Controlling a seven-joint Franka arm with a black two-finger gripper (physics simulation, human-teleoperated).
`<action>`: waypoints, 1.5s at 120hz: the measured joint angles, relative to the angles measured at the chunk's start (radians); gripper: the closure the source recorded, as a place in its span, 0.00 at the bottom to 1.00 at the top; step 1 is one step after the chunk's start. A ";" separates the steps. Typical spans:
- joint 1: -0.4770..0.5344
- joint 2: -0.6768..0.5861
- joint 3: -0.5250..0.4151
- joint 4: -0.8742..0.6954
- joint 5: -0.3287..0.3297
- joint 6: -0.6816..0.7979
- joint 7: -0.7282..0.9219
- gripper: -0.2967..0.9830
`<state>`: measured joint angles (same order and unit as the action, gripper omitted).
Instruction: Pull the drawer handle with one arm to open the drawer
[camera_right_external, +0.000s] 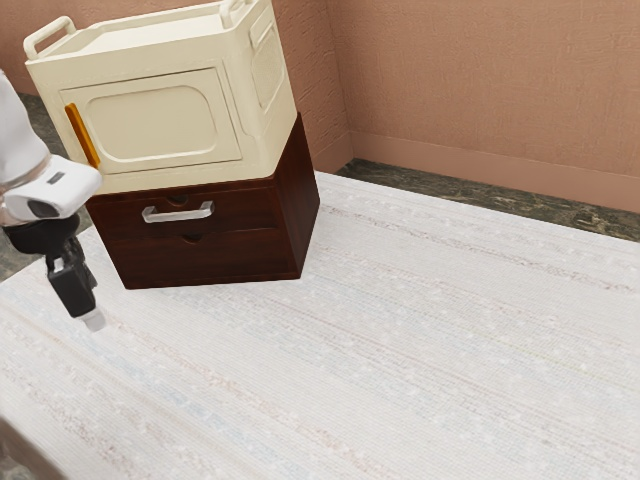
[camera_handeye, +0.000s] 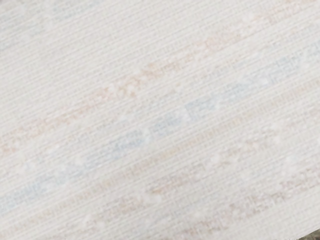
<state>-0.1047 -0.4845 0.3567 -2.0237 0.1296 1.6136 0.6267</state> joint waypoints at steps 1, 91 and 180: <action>-0.004 0.003 0.001 0.001 0.004 0.003 0.009 0.23; -0.313 0.429 0.414 0.384 -0.028 0.097 0.542 0.23; 0.285 0.584 -0.115 0.483 -0.127 0.108 0.712 0.23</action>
<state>0.1800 0.0994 0.2419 -1.5407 0.0024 1.7213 1.3388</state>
